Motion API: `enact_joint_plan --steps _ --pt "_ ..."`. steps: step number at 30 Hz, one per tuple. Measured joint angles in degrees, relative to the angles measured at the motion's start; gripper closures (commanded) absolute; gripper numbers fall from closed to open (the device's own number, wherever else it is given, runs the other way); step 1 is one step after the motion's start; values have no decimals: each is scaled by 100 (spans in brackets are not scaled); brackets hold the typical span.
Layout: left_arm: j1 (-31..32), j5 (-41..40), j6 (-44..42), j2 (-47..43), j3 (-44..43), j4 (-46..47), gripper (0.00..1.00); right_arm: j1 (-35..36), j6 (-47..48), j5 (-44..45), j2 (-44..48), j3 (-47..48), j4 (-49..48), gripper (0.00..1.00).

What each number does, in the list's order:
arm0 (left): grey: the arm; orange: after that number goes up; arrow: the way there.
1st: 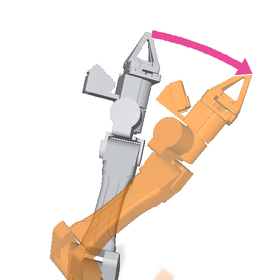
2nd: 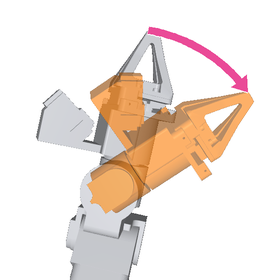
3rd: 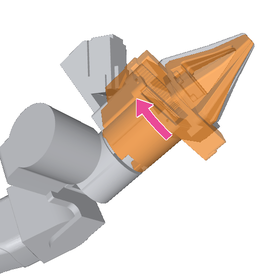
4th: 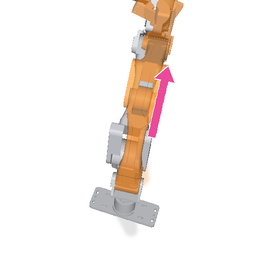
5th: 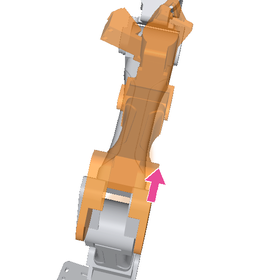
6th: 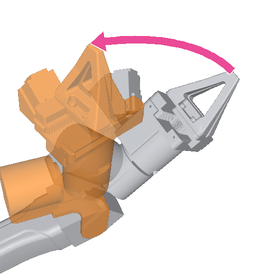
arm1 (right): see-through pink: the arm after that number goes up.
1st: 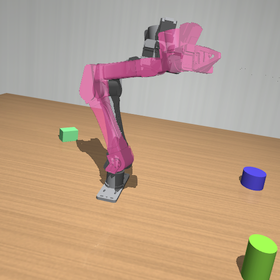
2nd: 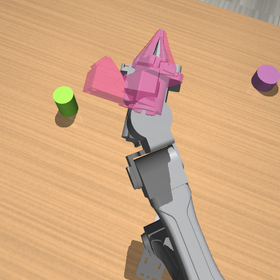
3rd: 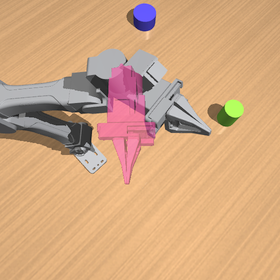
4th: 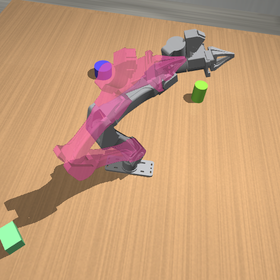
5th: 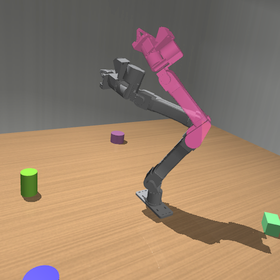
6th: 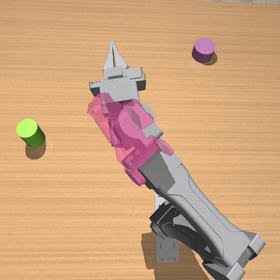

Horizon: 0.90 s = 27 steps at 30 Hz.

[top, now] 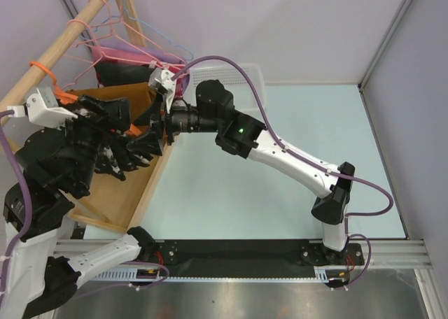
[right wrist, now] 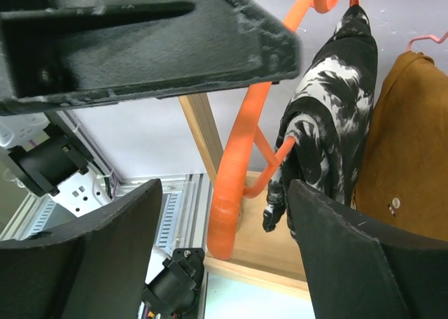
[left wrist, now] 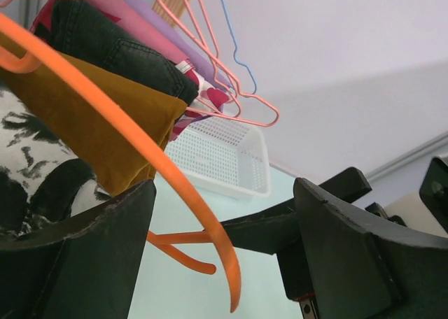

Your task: Remove the trousers from the hanger

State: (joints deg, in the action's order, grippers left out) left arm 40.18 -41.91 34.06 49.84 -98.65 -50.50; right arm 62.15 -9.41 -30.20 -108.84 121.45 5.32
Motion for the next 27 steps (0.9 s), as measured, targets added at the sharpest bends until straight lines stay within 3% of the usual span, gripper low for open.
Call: enact_joint_plan --steps 14,19,24,27 --pt "-673 223 380 -409 1126 1019 27 -28 -33 -9 -391 518 46 45" --pt "-949 428 337 -542 1471 1464 36 -50 -107 -22 -597 699 44 66" --pt "-1379 822 280 -535 1683 1735 42 -76 -153 -17 -723 737 48 70" --pt "-1615 1108 225 -520 1759 1888 48 -85 -151 -4 -763 739 39 80"
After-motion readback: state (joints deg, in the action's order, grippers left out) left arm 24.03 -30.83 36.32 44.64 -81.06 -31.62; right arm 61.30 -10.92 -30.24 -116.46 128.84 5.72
